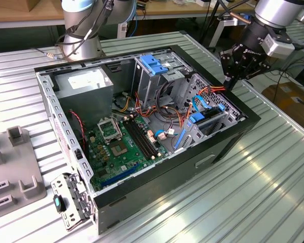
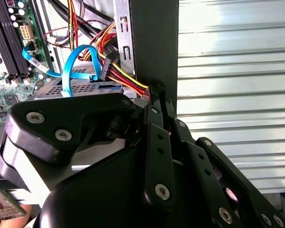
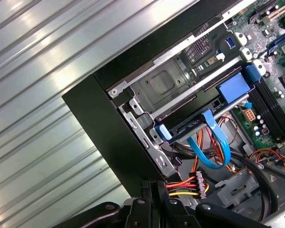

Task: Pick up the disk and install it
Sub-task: 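Insert the second disk wire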

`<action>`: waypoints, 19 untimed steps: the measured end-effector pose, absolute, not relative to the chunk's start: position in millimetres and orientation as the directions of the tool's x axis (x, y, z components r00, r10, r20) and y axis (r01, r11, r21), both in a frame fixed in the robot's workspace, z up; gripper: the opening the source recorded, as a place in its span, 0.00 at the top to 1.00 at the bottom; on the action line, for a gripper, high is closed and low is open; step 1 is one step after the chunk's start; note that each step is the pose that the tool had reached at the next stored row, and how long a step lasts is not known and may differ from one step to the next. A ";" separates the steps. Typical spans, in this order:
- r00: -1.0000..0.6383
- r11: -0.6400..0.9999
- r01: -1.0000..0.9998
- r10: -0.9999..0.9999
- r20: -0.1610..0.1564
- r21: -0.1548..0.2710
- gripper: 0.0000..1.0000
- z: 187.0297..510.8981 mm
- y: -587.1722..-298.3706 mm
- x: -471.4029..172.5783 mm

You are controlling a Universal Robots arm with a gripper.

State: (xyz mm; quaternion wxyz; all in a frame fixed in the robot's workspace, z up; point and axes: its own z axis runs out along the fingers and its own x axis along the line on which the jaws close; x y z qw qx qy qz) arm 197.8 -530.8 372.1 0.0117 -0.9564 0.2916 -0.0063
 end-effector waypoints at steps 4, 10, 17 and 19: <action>0.830 -0.830 -0.558 -0.558 0.006 -0.025 0.84 377.4 -530.5 197.7; 0.787 -0.787 -0.616 -0.616 0.006 -0.024 0.84 377.5 -530.5 197.7; 0.693 -0.693 -0.720 -0.721 0.006 -0.024 0.84 377.5 -530.5 197.7; 0.660 -0.660 -0.751 -0.751 0.006 -0.025 0.84 377.4 -530.5 197.7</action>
